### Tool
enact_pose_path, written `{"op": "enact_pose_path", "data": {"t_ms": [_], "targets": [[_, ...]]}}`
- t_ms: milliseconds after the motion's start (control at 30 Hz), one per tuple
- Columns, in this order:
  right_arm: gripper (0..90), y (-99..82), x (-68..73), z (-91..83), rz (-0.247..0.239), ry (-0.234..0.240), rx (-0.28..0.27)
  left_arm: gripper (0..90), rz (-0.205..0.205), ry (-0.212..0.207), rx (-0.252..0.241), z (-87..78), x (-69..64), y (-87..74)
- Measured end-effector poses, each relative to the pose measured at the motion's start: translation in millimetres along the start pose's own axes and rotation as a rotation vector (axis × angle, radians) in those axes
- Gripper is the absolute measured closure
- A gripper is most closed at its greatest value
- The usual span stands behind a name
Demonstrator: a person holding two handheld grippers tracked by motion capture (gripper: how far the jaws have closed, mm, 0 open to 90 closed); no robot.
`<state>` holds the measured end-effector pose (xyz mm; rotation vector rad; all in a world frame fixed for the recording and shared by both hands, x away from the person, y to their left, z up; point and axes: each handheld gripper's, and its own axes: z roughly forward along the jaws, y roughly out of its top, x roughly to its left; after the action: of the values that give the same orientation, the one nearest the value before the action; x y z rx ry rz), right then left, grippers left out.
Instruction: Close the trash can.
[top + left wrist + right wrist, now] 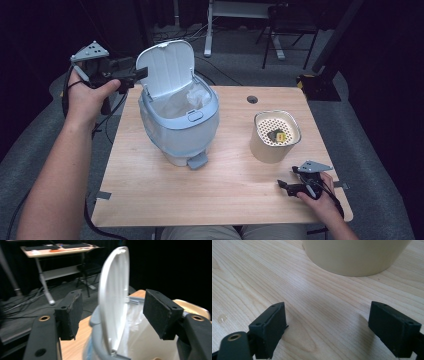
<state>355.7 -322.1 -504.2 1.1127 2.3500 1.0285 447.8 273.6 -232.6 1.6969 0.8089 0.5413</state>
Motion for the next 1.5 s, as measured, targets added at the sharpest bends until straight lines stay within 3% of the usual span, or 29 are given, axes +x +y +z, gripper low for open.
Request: {"op": "enact_pose_path", "data": {"t_ms": [67,133,233,400,633,767,900,1033,1233,1333,1500], "targets": [[15.0,0.0,0.0,-0.1,0.000,-0.002,0.001,37.1,0.014,-0.026,0.000,1.8,-2.7,1.5],[15.0,0.0,0.0,0.0,0.000,0.000,0.000,34.4,0.033,-0.023,0.016,2.4,-5.7,3.9],[15.0,0.0,0.0,0.0,0.001,0.000,0.000,36.8,0.025,-0.035,0.006,1.5,-6.6,3.5],[15.0,0.0,0.0,0.0,0.000,0.000,0.000,42.6,0.041,-0.111,0.010,-6.0,-23.3,2.0],[15.0,0.0,0.0,0.0,0.000,0.000,0.000,42.3,0.088,-0.152,0.049,-3.7,-45.0,-2.7],[14.9,0.0,0.0,0.0,0.000,0.000,0.000,42.5,0.106,-0.203,0.075,4.5,-63.1,-12.7],[15.0,0.0,0.0,0.0,0.000,0.000,0.000,43.5,0.104,-0.233,0.099,11.5,-69.6,-20.5],[15.0,0.0,0.0,0.0,0.000,0.000,0.000,47.4,0.068,-0.278,0.120,22.5,-72.8,-29.4],[15.0,0.0,0.0,0.0,0.000,0.000,0.000,51.0,0.051,-0.296,0.154,32.5,-75.5,-35.0],[15.0,0.0,0.0,0.0,0.000,0.000,0.000,52.7,0.060,-0.288,0.199,41.7,-79.9,-39.2],[15.0,0.0,0.0,0.0,-0.001,0.001,0.000,54.2,0.058,-0.288,0.195,47.1,-81.3,-40.2]]}}
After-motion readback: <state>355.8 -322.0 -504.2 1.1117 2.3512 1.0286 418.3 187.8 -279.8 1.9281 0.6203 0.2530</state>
